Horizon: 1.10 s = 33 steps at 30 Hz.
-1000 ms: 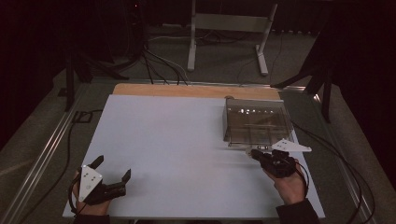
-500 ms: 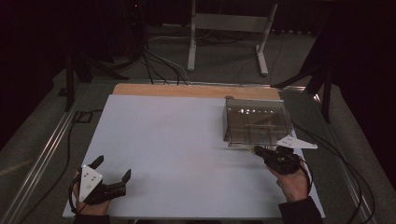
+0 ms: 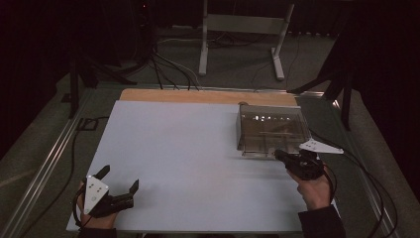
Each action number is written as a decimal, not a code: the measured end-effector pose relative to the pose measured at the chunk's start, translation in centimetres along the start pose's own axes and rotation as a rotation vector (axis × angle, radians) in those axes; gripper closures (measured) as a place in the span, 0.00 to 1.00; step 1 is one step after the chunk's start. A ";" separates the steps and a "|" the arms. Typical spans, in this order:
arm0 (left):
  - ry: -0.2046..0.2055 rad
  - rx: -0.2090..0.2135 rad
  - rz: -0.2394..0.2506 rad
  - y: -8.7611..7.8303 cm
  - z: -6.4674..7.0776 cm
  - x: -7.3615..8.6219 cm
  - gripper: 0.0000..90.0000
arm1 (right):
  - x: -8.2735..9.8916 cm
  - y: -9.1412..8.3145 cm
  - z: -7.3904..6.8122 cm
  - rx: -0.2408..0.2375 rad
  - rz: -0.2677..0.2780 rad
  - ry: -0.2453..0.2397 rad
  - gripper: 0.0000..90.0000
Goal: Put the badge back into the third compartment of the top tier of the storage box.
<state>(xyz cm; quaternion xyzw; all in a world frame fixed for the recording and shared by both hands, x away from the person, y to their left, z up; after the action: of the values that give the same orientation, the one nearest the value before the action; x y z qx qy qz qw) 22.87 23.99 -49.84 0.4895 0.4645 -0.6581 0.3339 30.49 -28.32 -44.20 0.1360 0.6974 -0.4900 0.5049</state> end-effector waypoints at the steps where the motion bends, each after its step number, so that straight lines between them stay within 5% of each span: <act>1: -0.001 -0.001 0.000 0.0 0.0 0.0 0.00 | 0.0 0.0 0.2 0.003 -0.002 0.003 0.98; 33: 0.000 0.003 -0.001 0.1 0.0 0.0 0.00 | 0.1 0.2 3.7 0.158 -0.021 0.068 0.98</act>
<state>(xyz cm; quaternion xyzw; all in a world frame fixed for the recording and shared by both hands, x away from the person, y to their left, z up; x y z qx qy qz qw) 22.93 23.97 -49.85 0.4897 0.4641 -0.6589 0.3327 32.70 -31.33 -44.44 0.1846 0.6746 -0.5441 0.4635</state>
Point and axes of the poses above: each handheld gripper's, and its own axes: y roughly forward along the jaws, x roughly out of its underside, z roughly to its right, the point moved 3 cm from there along y, roughly forward along the jaws, and after that the axes turned 11 degrees about -y, right-handed, at the moved point
